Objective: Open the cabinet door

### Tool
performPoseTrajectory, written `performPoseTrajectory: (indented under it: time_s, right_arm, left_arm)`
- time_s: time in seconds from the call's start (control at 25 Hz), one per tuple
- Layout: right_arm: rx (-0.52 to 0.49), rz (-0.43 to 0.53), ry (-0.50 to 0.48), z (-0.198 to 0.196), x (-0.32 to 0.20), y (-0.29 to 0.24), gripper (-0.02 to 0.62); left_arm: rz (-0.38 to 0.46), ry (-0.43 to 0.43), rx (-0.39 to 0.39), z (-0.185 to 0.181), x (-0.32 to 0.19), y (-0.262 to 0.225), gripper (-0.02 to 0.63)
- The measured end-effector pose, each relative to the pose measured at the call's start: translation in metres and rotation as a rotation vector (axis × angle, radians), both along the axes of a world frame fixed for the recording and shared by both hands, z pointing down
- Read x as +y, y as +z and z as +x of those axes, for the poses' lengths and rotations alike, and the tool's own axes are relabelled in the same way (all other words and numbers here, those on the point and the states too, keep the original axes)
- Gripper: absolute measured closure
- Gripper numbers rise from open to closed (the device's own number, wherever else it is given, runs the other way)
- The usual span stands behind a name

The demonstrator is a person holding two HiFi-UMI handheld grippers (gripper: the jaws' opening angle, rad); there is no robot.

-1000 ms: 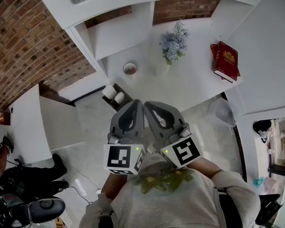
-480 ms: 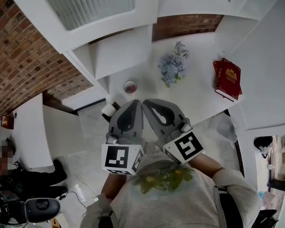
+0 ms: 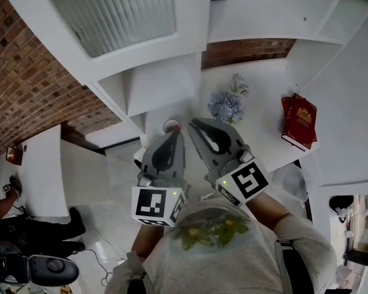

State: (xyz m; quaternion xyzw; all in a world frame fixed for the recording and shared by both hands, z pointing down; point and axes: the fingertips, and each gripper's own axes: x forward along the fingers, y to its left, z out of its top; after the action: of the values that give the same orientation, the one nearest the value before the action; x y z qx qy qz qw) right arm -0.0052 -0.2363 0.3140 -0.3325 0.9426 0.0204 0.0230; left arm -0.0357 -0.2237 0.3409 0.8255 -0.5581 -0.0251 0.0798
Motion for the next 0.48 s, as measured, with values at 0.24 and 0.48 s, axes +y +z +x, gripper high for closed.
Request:
performPoseTrajectory:
  time_s: [0.24,0.48]
  right_arm:
    - [-0.025,0.003,-0.024,0.001,-0.029,-0.016,0.571]
    - [-0.038,-0.014,-0.053,0.007,-0.053,-0.025,0.568]
  left_arm:
    - [-0.002,-0.030,-0.001,-0.006,-0.009,-0.001,0.595]
    - [-0.003,-0.050,-0.012,-0.003,-0.012,-0.002,0.595]
